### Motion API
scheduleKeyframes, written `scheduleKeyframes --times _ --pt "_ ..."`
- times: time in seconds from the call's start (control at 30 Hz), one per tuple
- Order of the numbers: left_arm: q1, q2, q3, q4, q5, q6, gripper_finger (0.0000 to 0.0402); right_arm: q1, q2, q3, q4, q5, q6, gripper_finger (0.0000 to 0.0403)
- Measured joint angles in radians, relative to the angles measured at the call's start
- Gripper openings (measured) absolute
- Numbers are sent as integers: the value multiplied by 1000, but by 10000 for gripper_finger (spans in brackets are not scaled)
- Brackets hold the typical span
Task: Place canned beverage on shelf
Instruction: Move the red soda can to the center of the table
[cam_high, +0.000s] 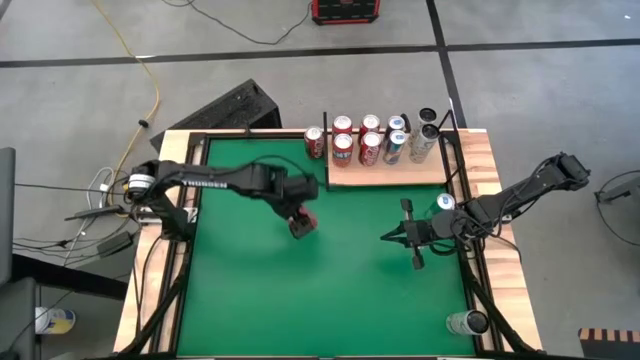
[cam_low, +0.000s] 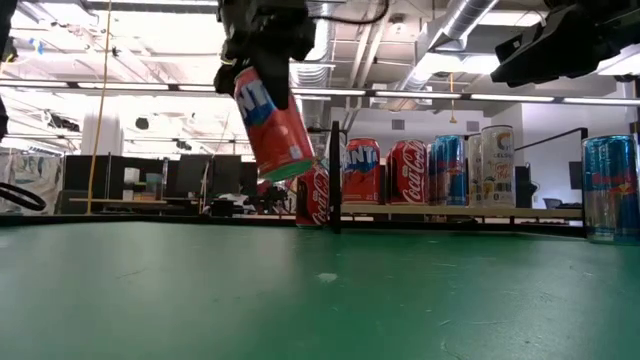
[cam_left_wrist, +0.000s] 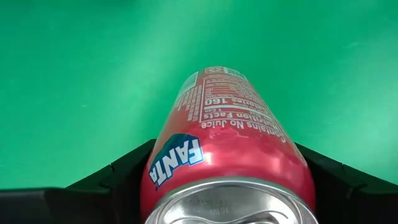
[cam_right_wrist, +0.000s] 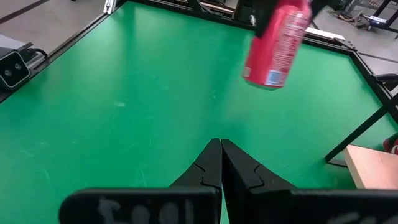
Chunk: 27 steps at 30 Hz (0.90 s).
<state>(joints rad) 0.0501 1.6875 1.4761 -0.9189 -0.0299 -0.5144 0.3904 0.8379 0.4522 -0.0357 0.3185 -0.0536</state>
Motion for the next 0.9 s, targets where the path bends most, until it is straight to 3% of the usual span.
scheduleKeyframes --times 0.1,0.27,0.37,0.63,0.9 --pt "-51 29 0 44 -15 -27 283 0 0 0 -2 0 -8 24" --pt "-87 152 50 148 86 1 283 -14 0 0 2 0 -50 24" --pt "-91 229 133 99 98 52 283 -29 0 0 3 0 -56 24" --pt "-91 372 316 -118 -1 120 283 -47 0 0 -24 -1 -59 24" --pt "-88 422 355 -161 36 136 291 -45 0 0 -39 -2 -44 24"
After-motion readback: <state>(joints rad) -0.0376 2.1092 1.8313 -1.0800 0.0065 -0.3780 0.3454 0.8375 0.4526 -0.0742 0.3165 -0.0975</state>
